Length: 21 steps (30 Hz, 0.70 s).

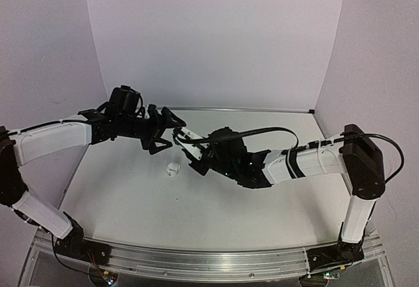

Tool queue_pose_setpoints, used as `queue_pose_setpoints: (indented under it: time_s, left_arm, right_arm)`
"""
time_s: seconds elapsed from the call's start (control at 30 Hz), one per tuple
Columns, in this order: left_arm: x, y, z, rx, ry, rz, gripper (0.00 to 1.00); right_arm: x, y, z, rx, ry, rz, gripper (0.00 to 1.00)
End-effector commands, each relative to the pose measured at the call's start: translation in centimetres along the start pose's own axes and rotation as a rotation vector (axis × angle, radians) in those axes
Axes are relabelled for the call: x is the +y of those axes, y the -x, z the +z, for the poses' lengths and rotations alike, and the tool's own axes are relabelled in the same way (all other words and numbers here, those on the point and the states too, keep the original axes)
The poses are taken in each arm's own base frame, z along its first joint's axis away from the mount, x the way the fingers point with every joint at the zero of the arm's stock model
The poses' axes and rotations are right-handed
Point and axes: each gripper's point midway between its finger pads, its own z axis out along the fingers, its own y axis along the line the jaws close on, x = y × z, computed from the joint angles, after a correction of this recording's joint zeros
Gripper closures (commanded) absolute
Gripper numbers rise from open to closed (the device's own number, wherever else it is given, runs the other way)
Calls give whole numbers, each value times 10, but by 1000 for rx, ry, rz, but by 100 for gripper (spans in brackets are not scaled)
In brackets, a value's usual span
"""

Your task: Install the water faucets

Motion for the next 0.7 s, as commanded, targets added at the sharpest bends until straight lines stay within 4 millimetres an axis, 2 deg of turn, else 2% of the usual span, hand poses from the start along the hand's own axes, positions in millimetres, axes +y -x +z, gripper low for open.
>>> queue_pose_setpoints:
  time_s: [0.0, 0.07, 0.13, 0.23, 0.37, 0.5, 0.67]
  left_arm:
    - [-26, 21, -53, -236, -48, 257, 1]
    - [-36, 21, -65, -278, -101, 348, 0]
    - [-46, 11, -71, -267, -173, 430, 0]
    - [-68, -12, -70, -171, -315, 555, 0]
    - [-89, -33, -66, -63, -410, 651, 0]
    - [-88, -45, -42, 40, -416, 639, 2]
    - [-80, -51, -30, 68, -396, 620, 11]
  right_arm:
    - [-16, 45, -36, -129, 261, 385, 100]
    - [-9, 49, -48, -122, 472, 537, 100]
    - [-18, 48, -53, -90, 583, 704, 100]
    - [-19, 55, -66, -73, 735, 823, 100]
    - [-26, 64, -80, -69, 842, 901, 100]
    - [-31, 82, -93, -106, 890, 889, 100]
    - [-34, 85, -101, -129, 875, 859, 100]
